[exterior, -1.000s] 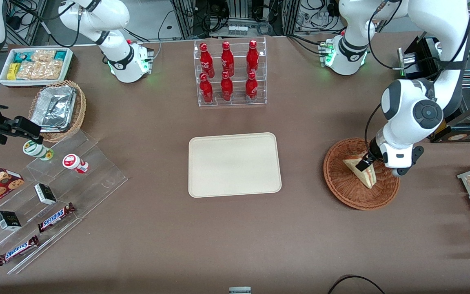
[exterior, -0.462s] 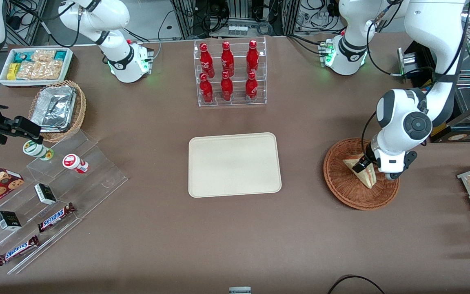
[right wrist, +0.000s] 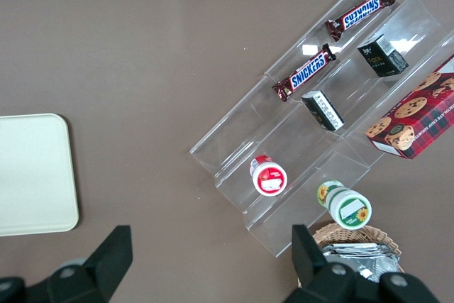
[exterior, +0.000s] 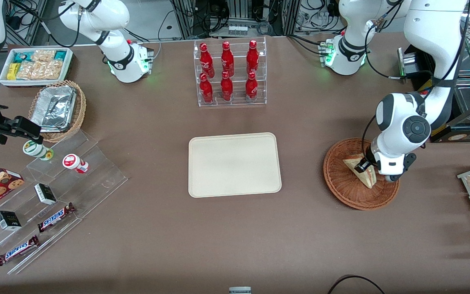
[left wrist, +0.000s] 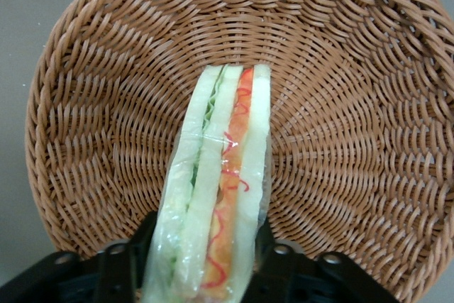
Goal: Place sandwich from basket to tray
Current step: 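Lower the open left gripper around the sandwich and close it, then lift the sandwich and carry it with the left gripper over the tray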
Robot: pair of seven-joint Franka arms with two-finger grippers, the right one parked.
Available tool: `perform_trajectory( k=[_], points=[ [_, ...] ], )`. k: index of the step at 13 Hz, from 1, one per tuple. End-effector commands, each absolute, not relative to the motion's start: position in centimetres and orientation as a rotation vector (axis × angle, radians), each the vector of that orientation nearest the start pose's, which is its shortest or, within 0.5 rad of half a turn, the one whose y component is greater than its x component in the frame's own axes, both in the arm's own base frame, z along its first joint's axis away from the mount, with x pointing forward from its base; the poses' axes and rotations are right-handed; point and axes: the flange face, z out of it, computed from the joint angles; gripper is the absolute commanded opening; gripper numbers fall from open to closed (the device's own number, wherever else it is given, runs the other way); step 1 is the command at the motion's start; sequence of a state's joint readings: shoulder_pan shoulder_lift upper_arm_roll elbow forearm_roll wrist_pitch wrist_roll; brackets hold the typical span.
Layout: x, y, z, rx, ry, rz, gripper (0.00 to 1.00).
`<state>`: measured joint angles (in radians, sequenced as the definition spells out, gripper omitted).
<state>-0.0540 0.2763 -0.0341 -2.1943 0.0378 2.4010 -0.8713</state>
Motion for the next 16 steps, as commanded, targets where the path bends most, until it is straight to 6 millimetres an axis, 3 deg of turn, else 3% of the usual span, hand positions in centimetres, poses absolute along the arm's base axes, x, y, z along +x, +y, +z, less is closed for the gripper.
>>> perform_trajectory(
  k=[1,3,5,8,10,12,16],
  points=[
    [54.6,-4.7,25.6,-2.862,-1.152,0.069,0.0],
    [54.6,-4.9,27.5,-2.88,-1.081,0.087,0.0],
    [54.7,-5.7,30.5,-2.941,-0.875,0.121,0.0],
    [54.7,-9.8,33.1,-3.022,-0.441,0.244,0.0],
    [54.1,-14.7,34.0,-3.055,-0.207,0.27,0.0],
    [53.7,-19.5,34.2,-3.08,-0.082,0.264,0.0],
    [53.2,-28.2,33.9,-3.095,-0.063,0.308,0.0]
  ],
)
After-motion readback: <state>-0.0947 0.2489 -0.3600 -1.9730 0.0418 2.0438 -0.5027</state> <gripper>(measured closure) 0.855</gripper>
